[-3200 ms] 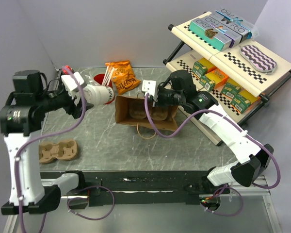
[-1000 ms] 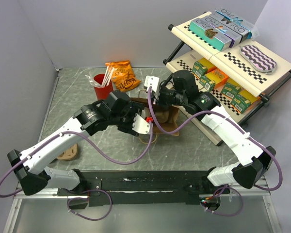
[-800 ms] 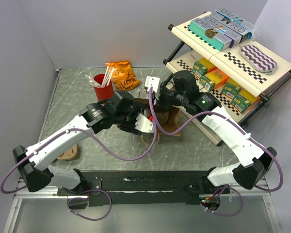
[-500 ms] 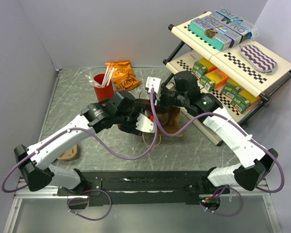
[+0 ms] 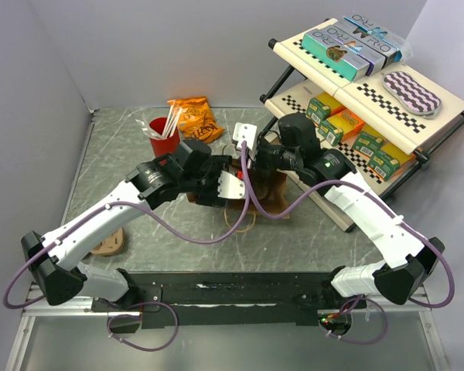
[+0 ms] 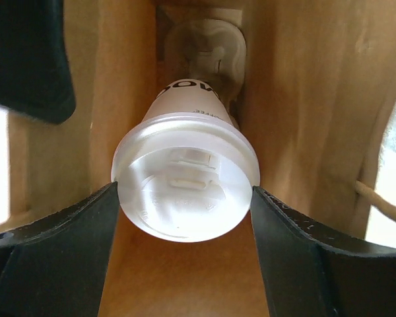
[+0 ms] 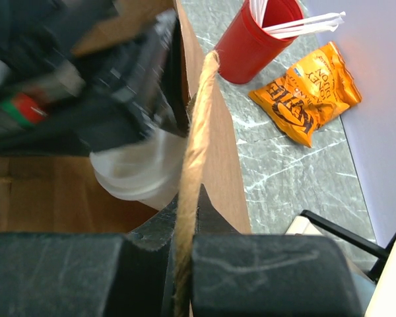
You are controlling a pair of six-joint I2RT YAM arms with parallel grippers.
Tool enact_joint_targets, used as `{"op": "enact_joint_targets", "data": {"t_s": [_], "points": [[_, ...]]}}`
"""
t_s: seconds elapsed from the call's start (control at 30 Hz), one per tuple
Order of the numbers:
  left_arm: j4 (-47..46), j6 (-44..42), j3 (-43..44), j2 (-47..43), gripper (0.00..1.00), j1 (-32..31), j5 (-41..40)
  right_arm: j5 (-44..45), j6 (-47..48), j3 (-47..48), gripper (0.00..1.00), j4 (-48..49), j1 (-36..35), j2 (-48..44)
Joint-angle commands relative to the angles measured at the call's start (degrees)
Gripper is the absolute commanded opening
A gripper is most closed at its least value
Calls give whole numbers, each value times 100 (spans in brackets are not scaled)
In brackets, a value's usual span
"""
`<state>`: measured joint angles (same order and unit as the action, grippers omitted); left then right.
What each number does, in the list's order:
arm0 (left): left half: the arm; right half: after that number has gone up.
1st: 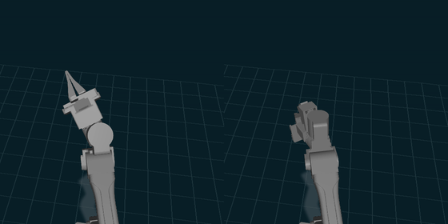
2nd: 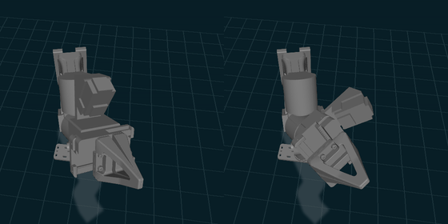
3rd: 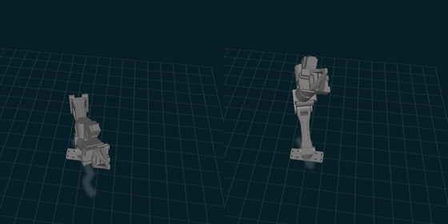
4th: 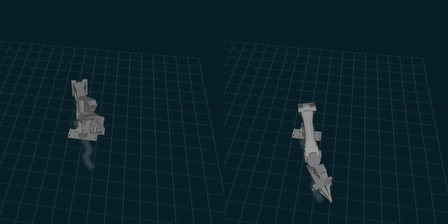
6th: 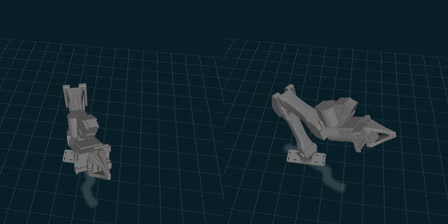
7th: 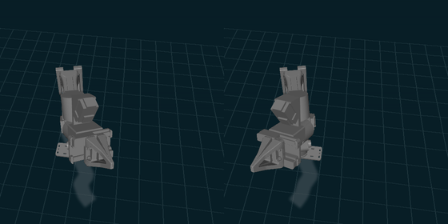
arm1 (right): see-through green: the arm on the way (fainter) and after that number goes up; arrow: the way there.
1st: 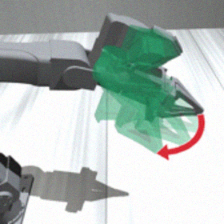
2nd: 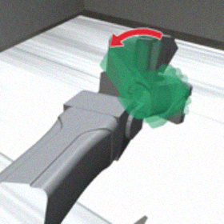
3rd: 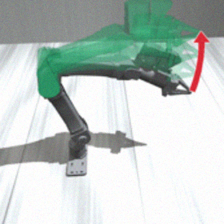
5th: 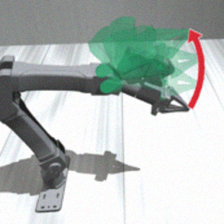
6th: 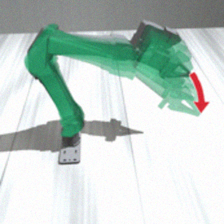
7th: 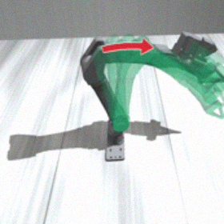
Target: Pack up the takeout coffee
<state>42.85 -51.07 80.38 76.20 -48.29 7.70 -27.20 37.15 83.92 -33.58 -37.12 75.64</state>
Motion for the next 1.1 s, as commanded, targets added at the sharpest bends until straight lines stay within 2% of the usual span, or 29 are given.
{"op": "enact_joint_targets", "data": {"t_s": [0.0,0.23,0.47,0.63,1.07], "points": [[-216,281,249,193,1,13,82,-110,56,63,0,150,-93,-312],[-111,186,154,298,1,13,161,-119,82,-7,0,150,-146,-409],[-110,-263,-179,194,1,-92,-190,-93,196,28,0,124,-242,-444],[47,-806,-497,-53,1,-180,-287,337,846,-279,0,-52,-812,-585],[592,-957,-418,-44,1,-391,-1025,1146,1252,-359,0,449,-1086,-585]]}}
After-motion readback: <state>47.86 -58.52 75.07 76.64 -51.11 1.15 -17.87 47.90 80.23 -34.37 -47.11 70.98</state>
